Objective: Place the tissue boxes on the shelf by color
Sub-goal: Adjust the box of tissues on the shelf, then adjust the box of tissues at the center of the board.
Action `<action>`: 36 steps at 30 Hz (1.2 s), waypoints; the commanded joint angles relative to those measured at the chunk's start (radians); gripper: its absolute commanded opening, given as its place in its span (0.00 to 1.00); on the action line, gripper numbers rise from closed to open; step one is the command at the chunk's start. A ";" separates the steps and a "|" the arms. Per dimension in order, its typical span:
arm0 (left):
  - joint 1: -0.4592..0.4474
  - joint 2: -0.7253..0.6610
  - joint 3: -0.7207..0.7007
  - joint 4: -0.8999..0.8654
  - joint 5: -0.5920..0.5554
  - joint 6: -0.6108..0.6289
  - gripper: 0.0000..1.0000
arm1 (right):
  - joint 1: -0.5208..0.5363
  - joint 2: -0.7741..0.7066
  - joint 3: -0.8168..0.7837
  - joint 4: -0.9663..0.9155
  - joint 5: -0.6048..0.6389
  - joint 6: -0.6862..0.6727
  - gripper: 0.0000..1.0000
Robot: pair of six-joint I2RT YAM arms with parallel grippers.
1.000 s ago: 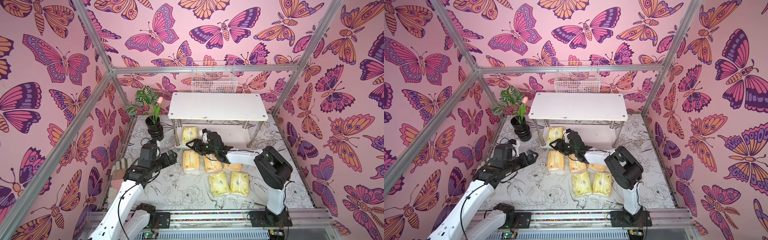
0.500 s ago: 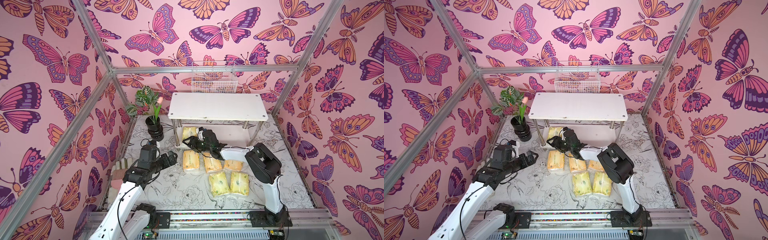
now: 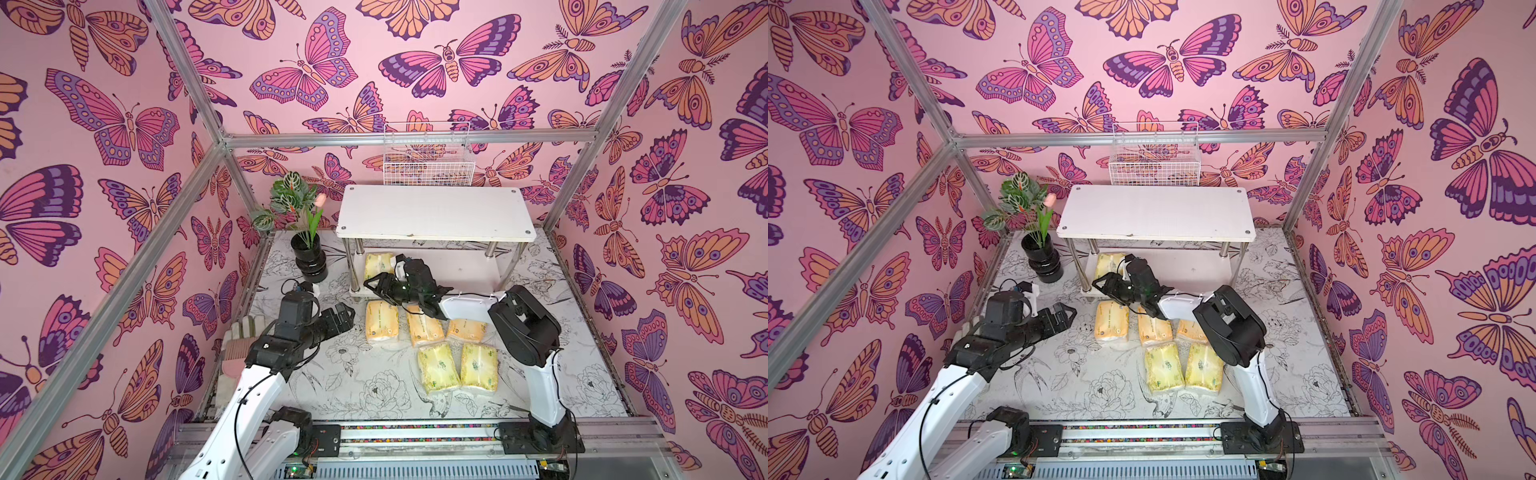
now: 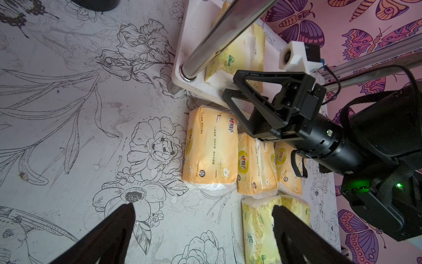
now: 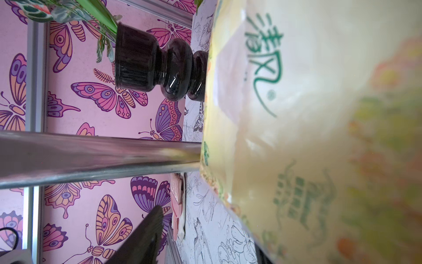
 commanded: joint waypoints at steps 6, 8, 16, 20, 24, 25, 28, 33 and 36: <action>-0.015 -0.024 -0.025 0.002 0.077 0.001 0.99 | 0.005 -0.407 -0.291 -0.217 -0.029 -0.203 0.66; -0.039 -0.037 -0.031 -0.003 0.089 -0.006 1.00 | 0.004 -0.519 -0.354 -0.352 0.003 -0.274 0.66; -0.282 -0.045 -0.081 -0.003 0.018 -0.096 1.00 | 0.004 -0.841 -0.580 -0.738 0.163 -0.399 0.73; -0.397 0.005 -0.102 -0.002 -0.015 -0.127 0.99 | 0.005 -0.912 -0.655 -0.806 0.202 -0.406 0.74; -0.467 0.067 -0.121 0.019 -0.032 -0.159 0.99 | 0.004 -0.916 -0.698 -0.825 0.235 -0.406 0.74; -0.481 0.076 -0.124 0.026 -0.039 -0.165 0.99 | 0.005 -0.913 -0.707 -0.831 0.246 -0.406 0.74; -0.509 0.094 -0.136 0.054 -0.053 -0.183 1.00 | 0.005 -0.900 -0.725 -0.836 0.272 -0.409 0.74; -0.527 0.105 -0.149 0.086 -0.058 -0.196 0.99 | 0.005 -0.857 -0.738 -0.802 0.249 -0.410 0.74; -0.527 0.108 -0.157 0.096 -0.055 -0.201 1.00 | 0.007 -0.819 -0.737 -0.756 0.210 -0.399 0.74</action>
